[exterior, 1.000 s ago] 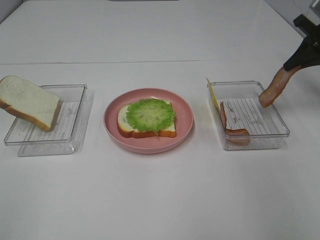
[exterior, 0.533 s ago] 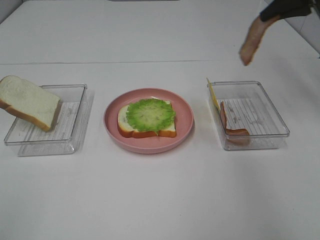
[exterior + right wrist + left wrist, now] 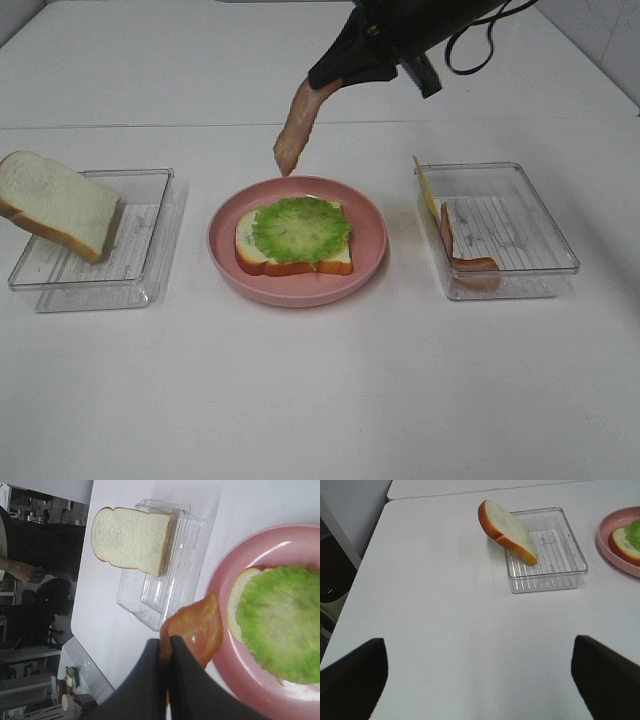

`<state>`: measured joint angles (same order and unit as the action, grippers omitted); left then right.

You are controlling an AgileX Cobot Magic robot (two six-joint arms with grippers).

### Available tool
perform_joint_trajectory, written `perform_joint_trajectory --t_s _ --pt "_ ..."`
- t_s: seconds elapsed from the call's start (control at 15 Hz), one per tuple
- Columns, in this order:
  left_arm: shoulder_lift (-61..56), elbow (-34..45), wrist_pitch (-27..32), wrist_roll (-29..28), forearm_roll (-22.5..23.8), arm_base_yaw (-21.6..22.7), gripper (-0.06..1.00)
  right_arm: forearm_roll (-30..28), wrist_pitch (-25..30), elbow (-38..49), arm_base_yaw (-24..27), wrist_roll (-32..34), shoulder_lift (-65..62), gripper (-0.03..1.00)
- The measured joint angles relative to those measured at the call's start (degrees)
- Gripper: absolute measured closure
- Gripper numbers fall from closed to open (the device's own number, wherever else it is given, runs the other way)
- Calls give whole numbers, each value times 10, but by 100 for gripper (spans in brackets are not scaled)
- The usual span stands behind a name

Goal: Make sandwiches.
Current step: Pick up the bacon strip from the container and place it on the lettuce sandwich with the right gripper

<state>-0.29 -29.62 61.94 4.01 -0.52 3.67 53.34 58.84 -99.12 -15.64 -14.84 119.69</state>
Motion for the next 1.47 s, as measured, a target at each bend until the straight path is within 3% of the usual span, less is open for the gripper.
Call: perform_joint_trajectory --t_s 0.47,0.87,1.13,1.47 --pt "0 0 0 0 0 0 3 77 -61 0 -42 -5 97 94" --pt "0 0 0 0 0 0 3 82 -68 -1 -49 -15 122 94" --pt "0 0 0 0 0 0 3 36 -69 -1 -48 5 123 94" --pt "0 0 0 0 0 0 3 -91 -87 -1 -47 108 123 94"
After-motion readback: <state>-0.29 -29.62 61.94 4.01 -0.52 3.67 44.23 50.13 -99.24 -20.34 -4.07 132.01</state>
